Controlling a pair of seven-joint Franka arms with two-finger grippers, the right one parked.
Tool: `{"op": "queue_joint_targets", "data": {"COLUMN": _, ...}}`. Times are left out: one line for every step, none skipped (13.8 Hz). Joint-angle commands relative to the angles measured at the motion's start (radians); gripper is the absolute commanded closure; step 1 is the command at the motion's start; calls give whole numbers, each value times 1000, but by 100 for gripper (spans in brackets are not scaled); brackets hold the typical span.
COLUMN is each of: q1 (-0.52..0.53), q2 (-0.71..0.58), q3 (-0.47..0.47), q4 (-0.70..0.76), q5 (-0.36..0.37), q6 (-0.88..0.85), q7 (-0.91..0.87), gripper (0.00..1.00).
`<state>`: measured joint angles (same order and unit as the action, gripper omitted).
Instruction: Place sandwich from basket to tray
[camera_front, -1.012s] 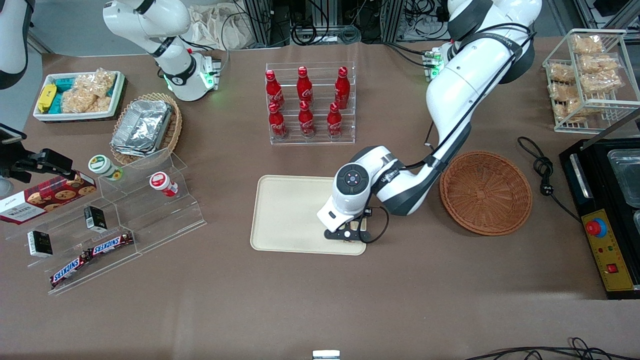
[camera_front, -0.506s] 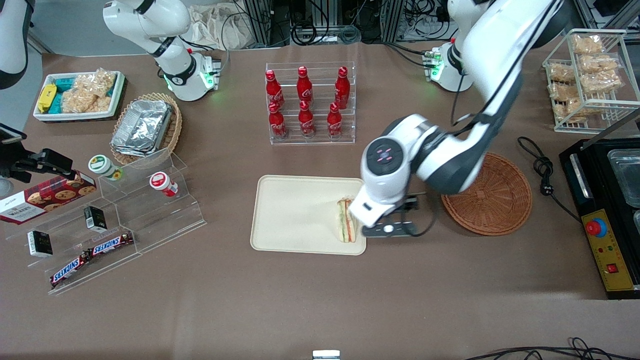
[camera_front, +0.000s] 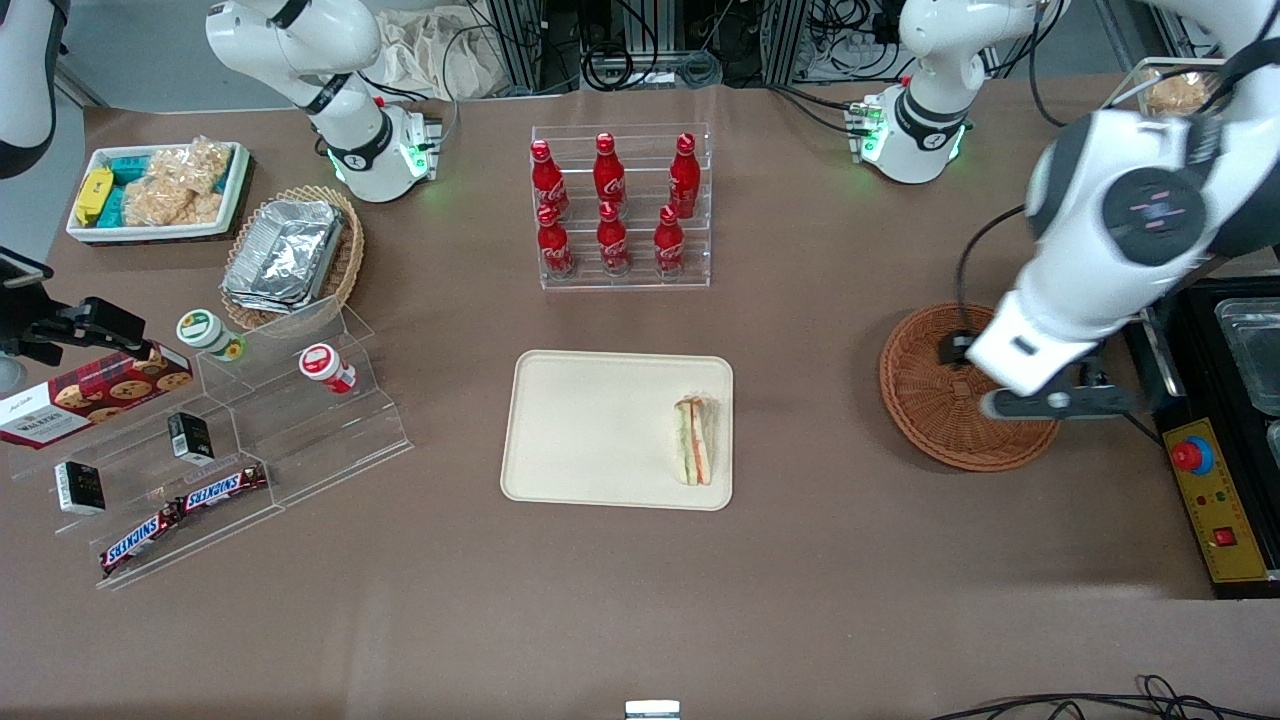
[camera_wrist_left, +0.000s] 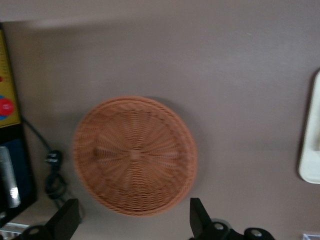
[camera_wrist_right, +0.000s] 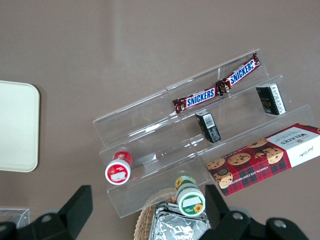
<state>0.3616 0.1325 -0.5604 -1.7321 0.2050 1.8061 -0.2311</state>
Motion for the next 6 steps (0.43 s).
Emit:
{"op": "queue_joint_targets", "data": {"q1": 65, "q2": 21, "q3": -6, "q4": 49, "q5": -13, "q6": -68, "q7": 44, "gripper": 0}}
{"op": "queue_joint_targets", "data": {"q1": 95, "q2": 24, "q3": -6, "q4": 55, "q5": -28, "q6": -68, "q7": 50, "gripper": 0}}
{"op": "queue_joint_targets", "data": {"q1": 111, "q2": 32, "q3": -6, "q4": 71, "q5": -44, "q6": -67, "q7": 50, "gripper": 0}}
{"op": "queue_joint_targets", "data": {"q1": 112, "q2": 62, "q3": -6, "q4": 109, "q5": -39, "q6": -67, "q7": 55, "gripper": 0}}
{"op": "queue_joint_targets", "data": {"q1": 112, "q2": 99, "q3": -6, "q4": 153, "q5": -35, "q6": -76, "q7": 56, "gripper": 0}}
{"op": "queue_joint_targets", "data": {"q1": 111, "q2": 126, "q3": -7, "q4": 182, "q5": -35, "q6": -77, "q7": 59, "gripper": 0}}
